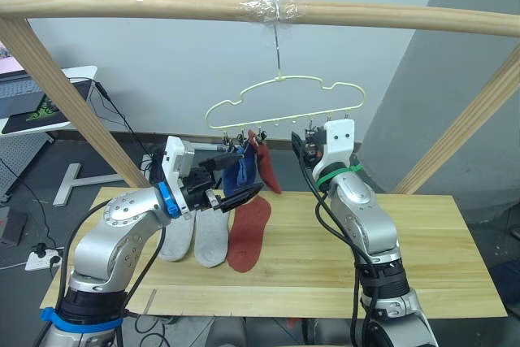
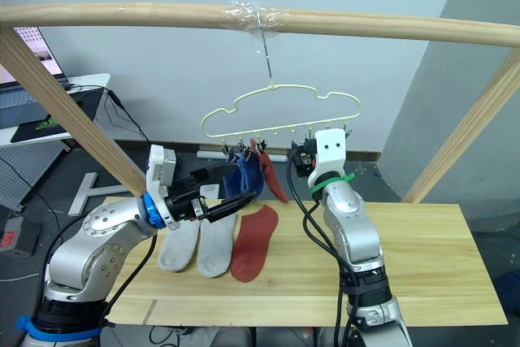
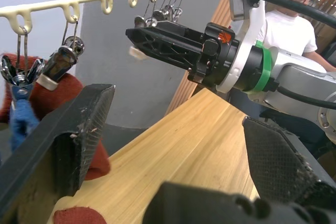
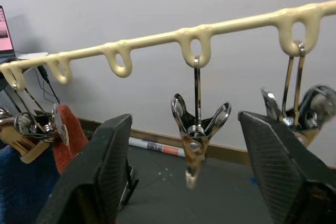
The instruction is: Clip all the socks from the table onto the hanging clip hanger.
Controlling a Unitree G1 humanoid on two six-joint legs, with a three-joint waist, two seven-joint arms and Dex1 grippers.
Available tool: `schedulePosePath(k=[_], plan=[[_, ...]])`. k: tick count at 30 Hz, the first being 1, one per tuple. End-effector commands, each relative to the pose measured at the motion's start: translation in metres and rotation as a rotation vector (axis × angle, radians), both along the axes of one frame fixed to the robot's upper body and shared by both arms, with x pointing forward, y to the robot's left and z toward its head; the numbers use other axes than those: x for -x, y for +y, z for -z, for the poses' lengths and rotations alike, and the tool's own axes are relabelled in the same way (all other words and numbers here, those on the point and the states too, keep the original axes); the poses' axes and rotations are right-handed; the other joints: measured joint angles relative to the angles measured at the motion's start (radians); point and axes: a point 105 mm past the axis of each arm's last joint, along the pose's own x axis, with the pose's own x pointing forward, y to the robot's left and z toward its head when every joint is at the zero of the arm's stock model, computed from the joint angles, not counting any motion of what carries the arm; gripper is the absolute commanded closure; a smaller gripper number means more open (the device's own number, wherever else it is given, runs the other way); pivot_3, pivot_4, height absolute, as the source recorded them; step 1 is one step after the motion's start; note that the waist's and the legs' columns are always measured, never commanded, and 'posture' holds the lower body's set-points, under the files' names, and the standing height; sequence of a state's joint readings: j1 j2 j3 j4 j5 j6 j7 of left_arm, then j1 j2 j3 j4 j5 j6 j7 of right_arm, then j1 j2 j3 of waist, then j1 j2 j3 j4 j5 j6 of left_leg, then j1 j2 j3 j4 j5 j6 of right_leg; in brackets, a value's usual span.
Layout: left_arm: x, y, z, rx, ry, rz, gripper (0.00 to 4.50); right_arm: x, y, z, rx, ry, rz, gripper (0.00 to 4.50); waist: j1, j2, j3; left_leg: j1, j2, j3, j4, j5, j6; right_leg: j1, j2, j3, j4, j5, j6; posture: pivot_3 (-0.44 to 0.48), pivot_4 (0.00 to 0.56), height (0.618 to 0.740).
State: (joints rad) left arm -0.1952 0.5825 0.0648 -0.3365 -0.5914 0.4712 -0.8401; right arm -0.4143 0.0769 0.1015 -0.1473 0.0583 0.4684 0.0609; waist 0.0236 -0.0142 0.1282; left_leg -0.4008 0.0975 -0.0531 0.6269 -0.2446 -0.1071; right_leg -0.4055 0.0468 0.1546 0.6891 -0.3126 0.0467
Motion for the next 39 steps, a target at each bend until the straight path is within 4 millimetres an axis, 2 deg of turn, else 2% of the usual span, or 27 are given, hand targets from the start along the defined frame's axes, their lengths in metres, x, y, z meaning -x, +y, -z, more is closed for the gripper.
schedulePosePath(k=[1, 2, 5, 10, 30, 31, 35, 39], plan=[[0.0012, -0.0030, -0.0120, 0.011, -0.063, 0.007, 0.00, 0.0015, 0.0082, -0.0169, -0.021, -0.062, -0.027, 1.05, 0.000, 0.000, 0.000, 0.000, 0.000, 0.000, 0.000, 0.000, 0.000, 0.000, 0.000, 0.000, 0.000, 0.000, 0.000, 0.161, 0.111, 0.740], [0.0007, -0.0030, -0.0122, 0.012, -0.064, 0.005, 0.00, 0.0020, 0.0099, -0.0170, -0.025, -0.062, -0.033, 1.05, 0.000, 0.000, 0.000, 0.000, 0.000, 0.000, 0.000, 0.000, 0.000, 0.000, 0.000, 0.000, 0.000, 0.000, 0.000, 0.161, 0.111, 0.740], [0.0022, -0.0036, -0.0111, 0.012, -0.058, 0.012, 0.00, 0.0028, 0.0128, -0.0170, -0.036, -0.062, -0.042, 1.60, 0.000, 0.000, 0.000, 0.000, 0.000, 0.000, 0.000, 0.000, 0.000, 0.000, 0.000, 0.000, 0.000, 0.000, 0.000, 0.161, 0.111, 0.740], [0.0019, -0.0040, -0.0111, 0.014, -0.057, 0.013, 0.00, 0.0017, 0.0129, -0.0181, -0.034, -0.064, -0.039, 3.41, 0.000, 0.000, 0.000, 0.000, 0.000, 0.000, 0.000, 0.000, 0.000, 0.000, 0.000, 0.000, 0.001, 0.000, 0.000, 0.152, 0.117, 0.740], [0.0002, -0.0037, -0.0123, 0.015, -0.063, 0.008, 0.00, -0.0035, 0.0123, -0.0199, -0.024, -0.080, -0.038, 3.41, 0.000, 0.000, 0.000, 0.000, 0.000, 0.000, 0.000, 0.000, 0.000, 0.000, 0.000, 0.000, 0.001, 0.000, 0.000, 0.151, 0.125, 0.740], [0.0003, -0.0038, -0.0124, 0.016, -0.062, 0.008, 0.00, -0.0035, 0.0120, -0.0200, -0.025, -0.081, -0.039, 3.71, 0.000, 0.000, 0.000, 0.000, 0.000, 0.000, 0.000, 0.000, 0.000, 0.000, 0.000, 0.000, 0.001, 0.000, 0.000, 0.151, 0.125, 0.740], [0.0011, -0.0053, -0.0128, 0.018, -0.063, 0.013, 0.00, -0.0039, 0.0104, -0.0199, -0.022, -0.082, -0.034, 4.41, 0.000, 0.000, 0.000, 0.000, 0.000, 0.000, 0.000, 0.000, 0.000, 0.000, 0.000, 0.000, 0.001, 0.000, 0.000, 0.151, 0.125, 0.740], [0.0041, -0.0076, -0.0099, 0.012, -0.061, 0.023, 0.00, -0.0032, 0.0088, -0.0190, -0.022, -0.080, -0.034, 4.47, 0.000, 0.000, 0.000, 0.000, 0.000, 0.000, 0.000, 0.000, 0.000, 0.000, 0.000, 0.000, 0.001, 0.000, 0.000, 0.151, 0.125, 0.740]])
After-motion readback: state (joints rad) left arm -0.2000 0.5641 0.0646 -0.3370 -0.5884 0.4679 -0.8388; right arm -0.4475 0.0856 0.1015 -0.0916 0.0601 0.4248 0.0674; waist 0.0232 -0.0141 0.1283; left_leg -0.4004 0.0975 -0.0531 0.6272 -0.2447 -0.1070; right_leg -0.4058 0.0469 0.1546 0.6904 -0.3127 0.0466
